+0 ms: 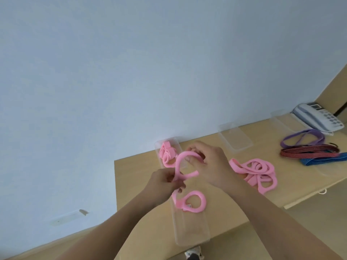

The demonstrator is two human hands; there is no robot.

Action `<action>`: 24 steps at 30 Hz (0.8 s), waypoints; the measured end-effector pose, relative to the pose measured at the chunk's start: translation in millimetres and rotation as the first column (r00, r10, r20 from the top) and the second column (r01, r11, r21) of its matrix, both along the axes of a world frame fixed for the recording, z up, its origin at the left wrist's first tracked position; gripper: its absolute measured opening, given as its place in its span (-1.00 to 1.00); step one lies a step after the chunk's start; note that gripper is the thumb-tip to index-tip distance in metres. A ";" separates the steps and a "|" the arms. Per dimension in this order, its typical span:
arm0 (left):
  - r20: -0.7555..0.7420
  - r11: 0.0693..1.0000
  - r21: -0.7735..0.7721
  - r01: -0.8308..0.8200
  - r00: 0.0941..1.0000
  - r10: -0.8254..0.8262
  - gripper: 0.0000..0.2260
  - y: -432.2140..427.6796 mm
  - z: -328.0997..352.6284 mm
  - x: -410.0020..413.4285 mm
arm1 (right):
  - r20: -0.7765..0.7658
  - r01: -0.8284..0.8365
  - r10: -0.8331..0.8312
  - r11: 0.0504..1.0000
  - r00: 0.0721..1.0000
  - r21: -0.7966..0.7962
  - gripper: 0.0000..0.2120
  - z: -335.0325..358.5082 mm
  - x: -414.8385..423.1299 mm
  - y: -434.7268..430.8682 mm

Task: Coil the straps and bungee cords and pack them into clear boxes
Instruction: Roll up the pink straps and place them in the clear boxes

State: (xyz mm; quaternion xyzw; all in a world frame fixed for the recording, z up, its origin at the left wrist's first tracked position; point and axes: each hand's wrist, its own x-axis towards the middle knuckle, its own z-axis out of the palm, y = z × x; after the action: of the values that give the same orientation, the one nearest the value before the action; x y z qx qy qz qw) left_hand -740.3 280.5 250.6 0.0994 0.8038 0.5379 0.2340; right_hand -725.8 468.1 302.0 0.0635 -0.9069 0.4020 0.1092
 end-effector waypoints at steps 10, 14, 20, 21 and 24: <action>-0.027 0.902 0.416 -0.117 0.990 0.141 -0.88 19.9 100.1 4.8 | -0.202 0.036 -0.114 0.934 0.973 -0.354 -0.91 91.1 23.5 4.5; -0.069 0.867 0.489 -0.093 0.987 0.145 -0.82 25.1 125.6 8.0 | -0.418 0.015 -0.071 0.991 0.906 -0.134 -0.89 99.2 19.4 4.7; -0.069 0.799 0.584 -0.146 0.971 0.228 -0.79 27.0 138.4 10.8 | -0.603 -0.031 0.046 0.999 0.796 0.036 -0.88 101.1 3.8 5.1; -0.076 0.799 0.578 -0.163 0.965 0.251 -0.79 27.6 138.5 10.4 | -0.614 -0.043 0.067 0.998 0.786 0.055 -0.90 101.4 1.5 6.0; -0.125 0.825 0.532 -0.190 0.946 0.298 -0.80 31.7 140.3 11.6 | -0.629 -0.043 0.115 0.991 0.769 0.129 -0.92 103.3 -7.8 9.0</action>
State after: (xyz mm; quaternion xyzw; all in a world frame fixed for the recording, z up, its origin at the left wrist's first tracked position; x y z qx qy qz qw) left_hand -728.7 312.1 390.9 0.1083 0.6567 0.7450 0.0448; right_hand -733.7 477.1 405.3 0.2392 -0.8336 0.3118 0.3880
